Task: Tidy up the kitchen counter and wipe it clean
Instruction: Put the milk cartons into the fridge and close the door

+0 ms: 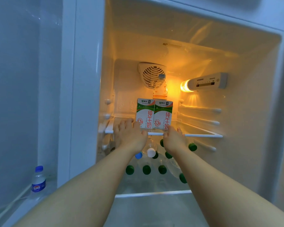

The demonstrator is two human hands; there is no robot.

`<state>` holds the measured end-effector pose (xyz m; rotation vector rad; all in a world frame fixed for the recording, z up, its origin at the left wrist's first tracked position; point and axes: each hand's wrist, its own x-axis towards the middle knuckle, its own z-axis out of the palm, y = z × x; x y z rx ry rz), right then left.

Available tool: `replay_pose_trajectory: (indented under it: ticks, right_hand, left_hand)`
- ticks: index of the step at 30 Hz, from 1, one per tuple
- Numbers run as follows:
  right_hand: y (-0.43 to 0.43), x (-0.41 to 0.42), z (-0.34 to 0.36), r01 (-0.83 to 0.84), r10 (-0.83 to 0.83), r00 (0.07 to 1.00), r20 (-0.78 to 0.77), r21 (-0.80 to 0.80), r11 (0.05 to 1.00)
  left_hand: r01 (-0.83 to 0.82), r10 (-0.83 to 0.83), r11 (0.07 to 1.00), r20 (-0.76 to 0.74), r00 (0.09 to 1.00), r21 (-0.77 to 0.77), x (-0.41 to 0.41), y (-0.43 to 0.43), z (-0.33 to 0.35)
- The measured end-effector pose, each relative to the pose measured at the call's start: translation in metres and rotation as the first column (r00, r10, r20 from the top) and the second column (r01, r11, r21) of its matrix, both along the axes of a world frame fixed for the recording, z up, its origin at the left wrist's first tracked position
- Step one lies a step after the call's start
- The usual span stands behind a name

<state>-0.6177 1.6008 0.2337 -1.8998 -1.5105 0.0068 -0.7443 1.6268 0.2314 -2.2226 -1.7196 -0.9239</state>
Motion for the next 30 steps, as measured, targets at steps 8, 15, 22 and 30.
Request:
replay_pose_trajectory:
  ticks: [8,15,22,30]
  right_hand:
    - [-0.042,-0.013,-0.007,0.031,-0.013,0.99,0.142,-0.12,0.992]
    - [-0.083,-0.043,-0.007,0.056,-0.04,0.988,0.149,-0.105,0.993]
    - [-0.14,-0.079,-0.021,0.05,-0.041,0.994,0.102,-0.093,0.994]
    - [-0.236,-0.088,-0.036,0.032,-0.035,0.997,-0.072,-0.042,0.999]
  left_hand:
    - [0.084,-0.087,0.995,-0.059,0.994,-0.046,-0.015,-0.05,-0.015]
    - [0.205,-0.185,0.976,0.215,0.959,-0.076,-0.043,-0.105,0.001]
    - [0.225,-0.202,0.971,0.225,0.953,-0.081,-0.075,-0.159,-0.012]
    - [0.169,-0.156,0.981,0.134,0.979,-0.097,-0.084,-0.237,-0.026]
